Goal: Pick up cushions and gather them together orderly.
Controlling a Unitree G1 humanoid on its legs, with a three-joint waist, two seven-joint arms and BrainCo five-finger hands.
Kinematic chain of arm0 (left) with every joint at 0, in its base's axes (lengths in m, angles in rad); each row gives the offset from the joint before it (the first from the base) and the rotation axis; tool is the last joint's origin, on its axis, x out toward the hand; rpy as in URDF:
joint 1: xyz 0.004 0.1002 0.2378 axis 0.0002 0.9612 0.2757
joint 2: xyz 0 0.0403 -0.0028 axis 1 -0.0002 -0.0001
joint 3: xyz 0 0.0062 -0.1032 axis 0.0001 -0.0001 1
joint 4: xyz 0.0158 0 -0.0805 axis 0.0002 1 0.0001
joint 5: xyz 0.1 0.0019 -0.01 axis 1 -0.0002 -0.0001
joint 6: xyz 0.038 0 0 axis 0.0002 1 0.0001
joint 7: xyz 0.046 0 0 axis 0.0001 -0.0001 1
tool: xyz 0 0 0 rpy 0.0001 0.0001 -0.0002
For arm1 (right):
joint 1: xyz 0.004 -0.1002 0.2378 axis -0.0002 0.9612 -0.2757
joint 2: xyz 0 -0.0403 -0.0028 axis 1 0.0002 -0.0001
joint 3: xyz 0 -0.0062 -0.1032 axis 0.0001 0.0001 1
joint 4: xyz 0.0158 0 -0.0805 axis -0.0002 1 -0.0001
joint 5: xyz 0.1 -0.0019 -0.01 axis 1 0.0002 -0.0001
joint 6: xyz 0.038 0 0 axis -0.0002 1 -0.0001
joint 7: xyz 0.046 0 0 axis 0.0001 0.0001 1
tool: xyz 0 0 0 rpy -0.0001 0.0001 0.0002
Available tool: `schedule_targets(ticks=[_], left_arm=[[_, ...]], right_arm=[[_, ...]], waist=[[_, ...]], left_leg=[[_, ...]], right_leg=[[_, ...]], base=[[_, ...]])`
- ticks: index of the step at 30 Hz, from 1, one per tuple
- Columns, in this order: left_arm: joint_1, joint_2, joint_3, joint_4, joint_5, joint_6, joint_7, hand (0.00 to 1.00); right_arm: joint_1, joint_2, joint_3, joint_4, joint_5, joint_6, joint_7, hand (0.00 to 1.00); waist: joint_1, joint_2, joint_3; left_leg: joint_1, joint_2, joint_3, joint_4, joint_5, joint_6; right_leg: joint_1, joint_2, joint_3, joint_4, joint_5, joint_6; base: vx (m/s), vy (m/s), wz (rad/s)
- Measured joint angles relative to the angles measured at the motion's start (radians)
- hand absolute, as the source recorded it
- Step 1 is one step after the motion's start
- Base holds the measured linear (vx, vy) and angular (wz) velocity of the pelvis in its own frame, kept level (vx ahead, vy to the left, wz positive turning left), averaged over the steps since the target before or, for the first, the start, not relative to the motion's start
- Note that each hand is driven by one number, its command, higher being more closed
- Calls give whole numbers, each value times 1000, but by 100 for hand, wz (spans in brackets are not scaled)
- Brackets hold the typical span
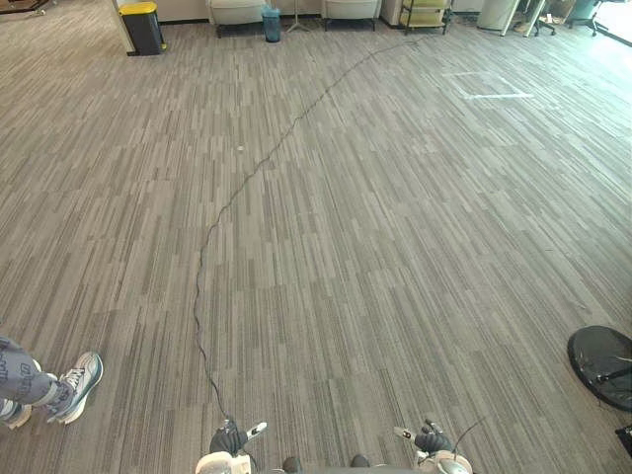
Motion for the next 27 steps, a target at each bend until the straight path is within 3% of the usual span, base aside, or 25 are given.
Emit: schedule_targets(ticks=[5,9,11,13,14,16,17,20,22,23,24,25,26,27], left_arm=[[-4,1,-6,0,2,1,0,0],[-5,3,-14,-2,5,1,1,0],[-23,6,5,-6,8,2,1,0],[-25,-11,34,-35,7,4,1,0],[-20,-21,60,-54,8,10,-3,0],[-19,-30,98,-96,5,18,-2,0],[-17,-30,98,-109,5,18,-2,0],[-12,-33,97,-121,-6,13,-1,0],[-13,-36,97,-129,-7,3,0,0],[-14,-37,96,-130,-14,-3,2,0],[-16,-36,95,-127,-18,-4,4,0],[-28,-29,94,-120,-24,-6,4,0],[-33,-27,98,-117,-31,-7,4,0],[-38,-25,102,-119,-33,-8,2,0]], right_arm=[[2,-2,-2,0,16,0,1,0],[0,-3,-5,-4,16,-1,1,0],[-1,-1,-21,-11,16,-3,2,0],[17,-4,-43,-55,18,-3,1,0],[27,-3,-42,-87,17,-4,0,0],[33,4,-38,-104,17,-1,-3,0],[31,5,-39,-108,17,0,-6,0],[25,2,-40,-110,15,2,-9,0],[17,-1,-40,-109,14,3,-11,0],[15,-3,-40,-105,14,4,-14,0],[13,-6,-39,-94,14,4,-17,0],[3,2,-38,-62,14,7,-17,0],[-8,14,-41,-58,12,7,-15,0],[-9,24,-42,-59,10,6,-15,0]], waist=[[-1,2,2],[-2,5,5],[1,-4,25],[11,22,48],[9,33,53],[15,21,68],[18,24,70],[25,23,70],[31,23,71],[33,23,72],[41,12,70],[43,-6,63],[48,-7,61],[56,-13,62]], left_leg=[[-1,1,-6,0,0,0],[-18,7,-7,13,-17,-10],[-119,28,4,196,-113,-11],[-201,92,30,427,-226,-22],[-264,140,71,611,-248,-12],[-382,218,121,893,-235,-23],[-404,238,131,927,-252,-22],[-474,258,163,820,-263,-25],[-514,237,155,665,-207,-46],[-528,208,132,533,-101,-53],[-511,184,138,519,-23,-27],[-513,156,155,547,-83,-10],[-537,160,151,607,-135,9],[-542,160,153,646,-164,28]], right_leg=[[-4,0,-6,12,-7,-1],[-49,-1,-7,92,-56,-10],[-81,-8,-15,144,-98,-17],[-84,6,-33,193,-141,-28],[-89,12,-44,236,-172,-41],[-63,9,-45,271,-215,-49],[-47,6,-44,272,-227,-49],[-18,-49,-22,271,-261,-14],[-10,-96,-2,263,-285,24],[18,-130,4,241,-302,55],[37,-151,10,223,-307,65],[52,-182,22,203,-287,45],[49,-182,28,201,-242,34],[53,-189,33,214,-221,47]], base=[[-20,-29,4],[-35,-31,2],[18,-58,10],[30,-55,7],[51,-19,14],[151,24,10],[292,70,0],[302,144,-15],[369,273,-31],[449,375,-19],[575,431,-12],[613,417,-6],[521,329,-2],[539,338,2]])
